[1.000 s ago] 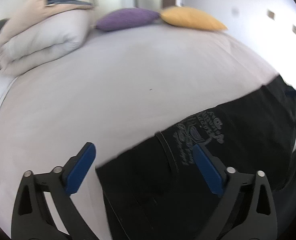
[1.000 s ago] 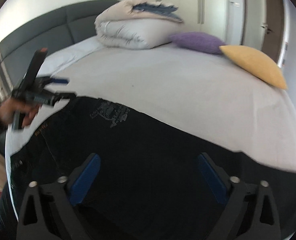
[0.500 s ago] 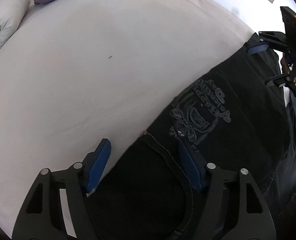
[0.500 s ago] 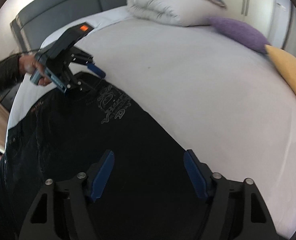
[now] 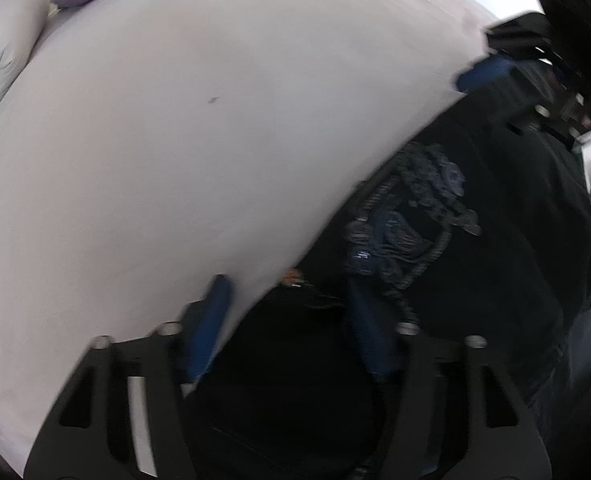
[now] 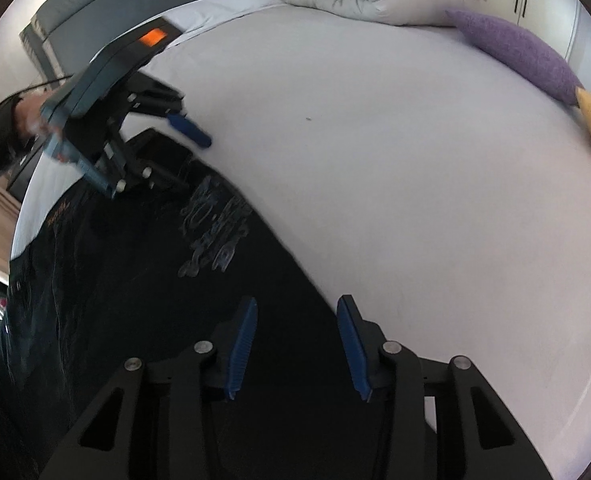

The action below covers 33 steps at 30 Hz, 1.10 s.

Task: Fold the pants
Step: 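Grasp the jeans waistband with the left tool while the right tool grasps the waistband beside it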

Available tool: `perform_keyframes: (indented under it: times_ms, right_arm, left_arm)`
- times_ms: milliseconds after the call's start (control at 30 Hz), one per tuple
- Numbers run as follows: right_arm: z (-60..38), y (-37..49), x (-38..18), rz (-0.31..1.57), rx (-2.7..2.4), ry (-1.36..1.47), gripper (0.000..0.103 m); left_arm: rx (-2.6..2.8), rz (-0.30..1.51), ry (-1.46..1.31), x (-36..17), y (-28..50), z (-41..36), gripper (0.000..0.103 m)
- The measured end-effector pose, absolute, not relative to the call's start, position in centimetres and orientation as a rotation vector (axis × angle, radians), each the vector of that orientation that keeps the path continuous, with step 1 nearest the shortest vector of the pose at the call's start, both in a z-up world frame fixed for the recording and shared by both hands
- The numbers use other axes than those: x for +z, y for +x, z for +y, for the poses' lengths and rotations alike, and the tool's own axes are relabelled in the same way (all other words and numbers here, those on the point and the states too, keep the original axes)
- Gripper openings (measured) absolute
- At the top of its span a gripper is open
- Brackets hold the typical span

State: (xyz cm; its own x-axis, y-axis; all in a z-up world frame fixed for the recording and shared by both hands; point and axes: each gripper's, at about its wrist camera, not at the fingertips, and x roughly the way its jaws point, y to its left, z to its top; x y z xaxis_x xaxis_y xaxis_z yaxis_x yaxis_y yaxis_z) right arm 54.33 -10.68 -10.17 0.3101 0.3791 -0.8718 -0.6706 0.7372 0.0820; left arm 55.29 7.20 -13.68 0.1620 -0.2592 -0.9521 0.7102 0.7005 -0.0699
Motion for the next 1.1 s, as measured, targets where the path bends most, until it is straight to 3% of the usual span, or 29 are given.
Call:
perform_keyframes:
  times_ms: [100, 167, 367, 567, 667, 700, 733, 1100]
  right_arm:
    - [-9.7, 55.2, -10.7, 1.068, 0.71, -0.358, 0.046]
    - [-8.9, 55.7, -11.2, 1.08, 0.71, -0.385, 0.046]
    - [-7.7, 57.6, -11.9, 1.112, 0.715, -0.373, 0.047]
    - [-5.6, 58.1, -12.4, 1.164, 0.774, -0.376, 0.055]
    - [-4.9, 58.2, -12.6, 1.177, 0.794, -0.367, 0.037]
    - [-4.7, 58.2, -12.4, 1.177, 0.802, -0.362, 0.021]
    - [-4.7, 57.9, -12.2, 1.172, 0.807, -0.358, 0.014]
    - [-2.5, 52.2, -9.3, 1.005, 0.645, -0.443, 0.006]
  left_arm:
    - [-0.752, 1.205, 0.467, -13.4, 54.2, 6.8, 0.017]
    - [-0.749, 1.173, 0.481, -13.1, 54.0, 6.9, 0.013]
    - [-0.717, 1.023, 0.495, -11.9, 49.5, 7.7, 0.008]
    - [-0.677, 0.9, 0.52, -10.4, 43.3, 6.0, 0.006]
    - [-0.667, 0.87, 0.501, -9.3, 40.8, 6.6, 0.006]
    - [-0.664, 0.867, 0.495, -9.0, 40.7, 7.0, 0.006]
    - [-0.658, 0.865, 0.488, -8.7, 40.6, 7.2, 0.006]
    - [-0.603, 0.846, 0.437, -7.7, 39.8, 9.0, 0.006]
